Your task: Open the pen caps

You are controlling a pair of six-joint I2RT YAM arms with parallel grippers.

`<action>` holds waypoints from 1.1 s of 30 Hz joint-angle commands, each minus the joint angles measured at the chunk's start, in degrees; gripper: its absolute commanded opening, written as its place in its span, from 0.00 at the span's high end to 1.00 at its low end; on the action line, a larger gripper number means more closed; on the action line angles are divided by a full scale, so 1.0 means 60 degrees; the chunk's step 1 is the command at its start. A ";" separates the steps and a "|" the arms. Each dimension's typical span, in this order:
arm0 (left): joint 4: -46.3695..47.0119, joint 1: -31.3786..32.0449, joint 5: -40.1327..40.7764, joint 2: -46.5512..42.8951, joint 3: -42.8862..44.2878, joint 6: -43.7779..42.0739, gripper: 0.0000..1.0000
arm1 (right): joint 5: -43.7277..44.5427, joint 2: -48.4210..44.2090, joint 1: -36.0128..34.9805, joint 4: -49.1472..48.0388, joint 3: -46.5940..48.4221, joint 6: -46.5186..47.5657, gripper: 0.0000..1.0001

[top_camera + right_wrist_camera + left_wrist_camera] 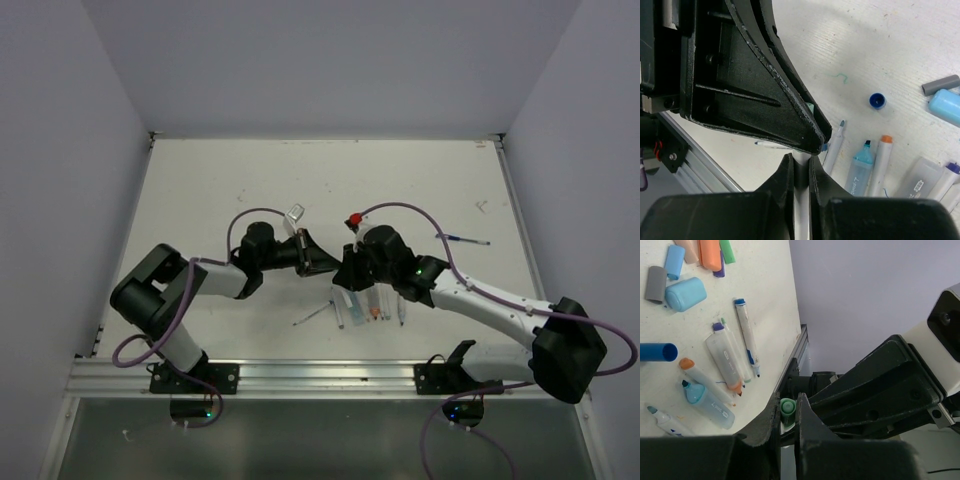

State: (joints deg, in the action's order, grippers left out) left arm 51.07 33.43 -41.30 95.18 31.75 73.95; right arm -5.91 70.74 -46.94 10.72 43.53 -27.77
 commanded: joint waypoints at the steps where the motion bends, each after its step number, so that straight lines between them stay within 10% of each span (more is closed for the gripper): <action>1: -0.0436 -0.0181 -0.0017 -0.0423 0.0420 -0.0284 1.00 | 0.0047 -0.0130 -0.0116 -0.0073 -0.0252 -0.0074 1.00; 7: -0.4184 -0.0283 0.1285 -0.0774 0.1578 -0.2362 1.00 | 0.3511 0.0323 -0.1461 0.1154 0.0390 -0.0015 1.00; 14: -0.3634 -0.1161 0.0718 -0.0805 0.1608 -0.1736 1.00 | 0.8469 0.1481 -0.3645 0.2929 0.1329 -0.0044 1.00; 33: -0.4630 -0.1909 0.0189 0.0147 0.1579 -0.4357 0.96 | 0.5293 0.1056 -0.0161 0.3633 0.1388 -0.0367 1.00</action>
State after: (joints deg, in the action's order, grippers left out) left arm 22.83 22.09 -38.50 93.91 41.28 50.76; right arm 27.51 75.99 -49.54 29.08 49.74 -28.56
